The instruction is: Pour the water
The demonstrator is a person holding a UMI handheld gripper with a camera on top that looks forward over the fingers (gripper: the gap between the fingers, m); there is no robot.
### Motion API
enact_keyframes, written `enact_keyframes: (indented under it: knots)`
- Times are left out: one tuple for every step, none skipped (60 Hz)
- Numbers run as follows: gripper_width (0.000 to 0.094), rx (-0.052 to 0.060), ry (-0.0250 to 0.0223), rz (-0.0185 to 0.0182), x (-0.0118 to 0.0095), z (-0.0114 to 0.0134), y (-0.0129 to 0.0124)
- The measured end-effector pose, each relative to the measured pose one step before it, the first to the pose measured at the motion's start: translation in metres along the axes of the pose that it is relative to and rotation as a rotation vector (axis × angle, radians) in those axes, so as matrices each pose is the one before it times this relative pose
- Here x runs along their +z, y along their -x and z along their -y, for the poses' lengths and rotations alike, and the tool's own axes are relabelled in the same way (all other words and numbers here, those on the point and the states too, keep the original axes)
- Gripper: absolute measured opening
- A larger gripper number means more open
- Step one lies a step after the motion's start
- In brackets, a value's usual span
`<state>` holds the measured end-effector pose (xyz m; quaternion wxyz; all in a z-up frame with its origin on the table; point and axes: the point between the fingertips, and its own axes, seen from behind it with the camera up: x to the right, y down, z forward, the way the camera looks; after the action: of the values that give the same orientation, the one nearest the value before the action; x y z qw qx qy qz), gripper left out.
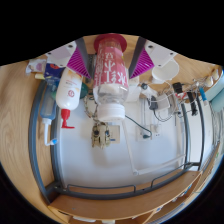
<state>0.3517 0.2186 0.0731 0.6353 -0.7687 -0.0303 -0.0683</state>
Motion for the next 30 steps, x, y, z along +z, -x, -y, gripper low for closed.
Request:
enact_keyframes:
  knots:
    - [0.0773, 0.0066, 0.00782, 0.00034, -0.00304, -0.00189, 0.00064]
    - [0.0784, 0.0041, 0.00534, 0.00348, -0.00309, -0.0018, 0.00067]
    - [0.0798, 0.0009, 0.00457, 0.00187, -0.00339, -0.00162, -0.00033]
    - [0.0806, -0.0008, 0.00489, -0.00236, -0.00383, -0.002, -0.00158]
    - [0.0809, -0.0012, 0.00769, -0.00501, -0.00433, -0.00286, -0.00224]
    - [0.081, -0.0014, 0.00995, -0.00713, -0.00447, -0.00351, -0.00265]
    - [0.0809, -0.0001, 0.01101, -0.00836, -0.005, -0.00375, -0.0028]
    - [0.081, 0.0015, 0.0118, -0.00759, -0.0053, -0.00421, -0.00269]
    - [0.0811, 0.0044, 0.01237, -0.00534, -0.00523, -0.00525, -0.00245]
    - [0.0811, 0.004, 0.01532, -0.00571, -0.00598, -0.00453, -0.00225]
    - [0.0812, 0.0036, 0.01351, -0.00394, -0.00518, -0.00415, -0.00222]
    - [0.0811, 0.0057, 0.01455, -0.005, -0.00655, -0.00407, -0.00217]
    - [0.0811, 0.0074, 0.01493, -0.00697, -0.00665, -0.00404, -0.00259]
    - [0.081, 0.0093, 0.01536, -0.0082, -0.0067, -0.00409, -0.00298]
    - [0.0813, 0.0086, 0.01497, -0.0064, -0.00698, -0.00346, -0.00196]
    - [0.0811, 0.0071, 0.01298, -0.00085, -0.00677, -0.00259, -0.0005]
    - [0.0808, 0.0072, 0.01129, -0.00017, -0.00681, -0.00174, -0.0005]
    - [0.0808, 0.005, 0.00836, 0.00228, -0.0064, -0.00122, -0.0005]
    - [0.0809, 0.0054, 0.00899, 0.00137, -0.00679, -0.00103, -0.00127]
    - [0.0811, 0.0055, 0.00904, 0.00038, -0.0068, -0.00018, -0.00036]
    - [0.0808, 0.0068, 0.00783, -0.00011, -0.00657, 0.00025, -0.00049]
    - [0.0808, 0.0075, 0.00696, 0.00116, -0.00688, 0.00094, 0.00023]
    - [0.081, 0.0055, 0.00392, 0.00275, -0.00673, 0.00184, 0.00075]
    - [0.081, 0.0028, 0.00133, 0.00367, -0.00648, 0.00237, 0.00082]
    - [0.0809, 0.0005, 0.00065, 0.00276, -0.00631, 0.00239, 0.0007]
    - [0.081, -0.0013, 0.00668, -0.0025, -0.00732, 0.00362, 0.00205]
    - [0.0809, -0.003, -0.00456, 0.00368, -0.005, 0.00184, -0.00057]
    - [0.0811, -0.0034, -0.00187, 0.00164, -0.00577, 0.00321, 0.00068]
    - [0.0812, -0.0032, -0.00301, 0.00289, -0.00559, 0.00336, 0.00097]
    - [0.081, -0.0017, -0.00412, 0.00406, -0.00493, 0.00337, 0.00118]
